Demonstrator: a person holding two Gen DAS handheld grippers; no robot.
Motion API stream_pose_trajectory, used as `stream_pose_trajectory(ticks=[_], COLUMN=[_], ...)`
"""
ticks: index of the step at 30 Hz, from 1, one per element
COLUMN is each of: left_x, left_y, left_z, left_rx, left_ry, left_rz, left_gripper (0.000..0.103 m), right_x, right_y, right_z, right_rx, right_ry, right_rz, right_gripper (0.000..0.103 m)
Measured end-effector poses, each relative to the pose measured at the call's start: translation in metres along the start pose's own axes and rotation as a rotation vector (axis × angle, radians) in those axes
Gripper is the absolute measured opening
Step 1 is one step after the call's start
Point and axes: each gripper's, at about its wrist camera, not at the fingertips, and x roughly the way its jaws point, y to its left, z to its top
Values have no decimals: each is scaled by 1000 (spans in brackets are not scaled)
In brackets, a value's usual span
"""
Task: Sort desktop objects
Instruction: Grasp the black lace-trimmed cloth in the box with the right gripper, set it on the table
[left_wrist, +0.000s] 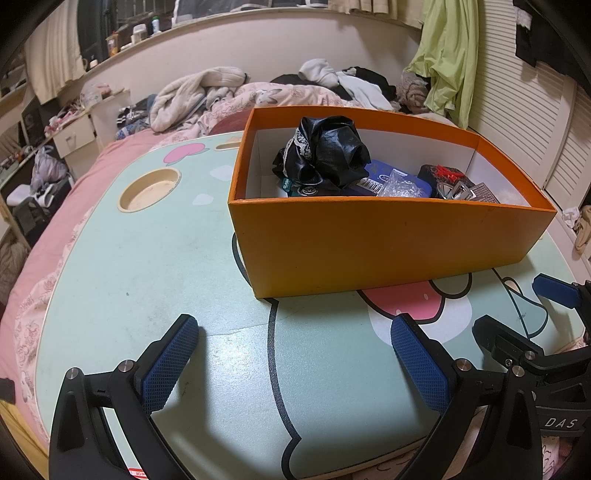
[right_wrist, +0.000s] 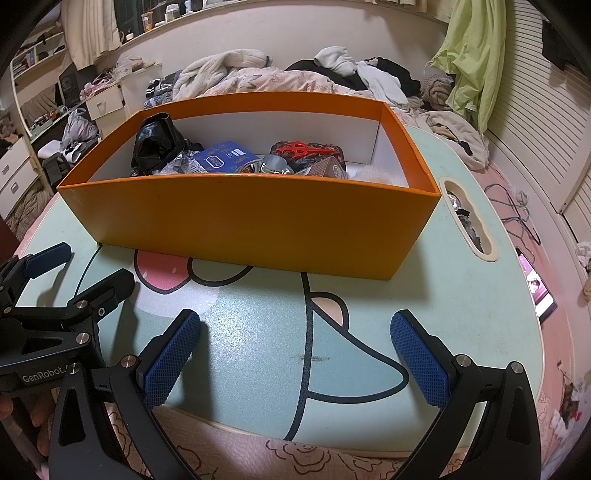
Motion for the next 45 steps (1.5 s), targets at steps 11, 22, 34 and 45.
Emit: stream_pose_trajectory(ticks=[11, 22, 34, 45], left_x=[-2, -4, -10, -11], left_y=[4, 7, 9, 10], left_z=[-2, -3, 0, -1], left_rx=[-1, -1, -1, 0], left_ry=[-3, -5, -7, -7], left_rz=[-2, -4, -4, -6], left_gripper=[103, 103, 103, 103], right_x=[-75, 5, -96, -63], right_y=[4, 77, 19, 5], right_z=[13, 128, 102, -1], right_rx=[35, -105, -2, -36], right_ry=[-239, 34, -210, -80], right_rz=[220, 329, 450, 275], right_gripper=[59, 58, 27, 46])
